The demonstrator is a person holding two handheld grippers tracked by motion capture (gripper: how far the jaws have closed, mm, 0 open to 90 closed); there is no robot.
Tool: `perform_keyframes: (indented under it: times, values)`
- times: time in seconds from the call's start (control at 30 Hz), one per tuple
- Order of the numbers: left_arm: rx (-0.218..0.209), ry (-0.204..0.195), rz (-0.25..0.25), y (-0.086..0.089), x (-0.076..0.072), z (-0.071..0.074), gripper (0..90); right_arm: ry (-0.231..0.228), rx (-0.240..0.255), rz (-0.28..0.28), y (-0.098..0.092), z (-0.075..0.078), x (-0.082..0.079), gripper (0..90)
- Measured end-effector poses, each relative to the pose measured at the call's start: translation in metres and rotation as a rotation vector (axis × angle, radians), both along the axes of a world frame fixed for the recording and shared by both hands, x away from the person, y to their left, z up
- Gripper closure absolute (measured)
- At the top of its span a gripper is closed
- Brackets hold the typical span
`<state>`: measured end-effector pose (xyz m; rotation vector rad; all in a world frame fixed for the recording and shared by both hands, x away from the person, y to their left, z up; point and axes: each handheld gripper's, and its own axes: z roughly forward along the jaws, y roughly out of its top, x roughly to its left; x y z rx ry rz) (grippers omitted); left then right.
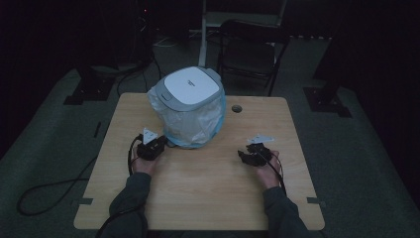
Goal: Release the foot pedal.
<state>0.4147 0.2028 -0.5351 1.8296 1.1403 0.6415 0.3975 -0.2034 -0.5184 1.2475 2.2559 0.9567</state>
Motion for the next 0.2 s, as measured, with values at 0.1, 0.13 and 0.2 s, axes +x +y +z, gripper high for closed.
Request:
perform_keyframes:
  times: [0.1, 0.13, 0.2]
  values:
    - [-0.004, 0.0, 0.0, 0.0003, 0.0003, -0.0001, 78.7, 0.016, -0.036, 0.031, -0.0046, -0.0064, 0.0039, 51.3]
    - [-0.004, 0.0, 0.0, 0.0003, 0.0004, -0.0001, 78.6, 0.023, -0.043, 0.044, -0.0074, -0.008, 0.0051, 51.0]
    - [-0.004, 0.0, 0.0, 0.0003, 0.0004, -0.0001, 78.3, 0.03, -0.044, 0.06, -0.0111, -0.0097, 0.0064, 50.5]
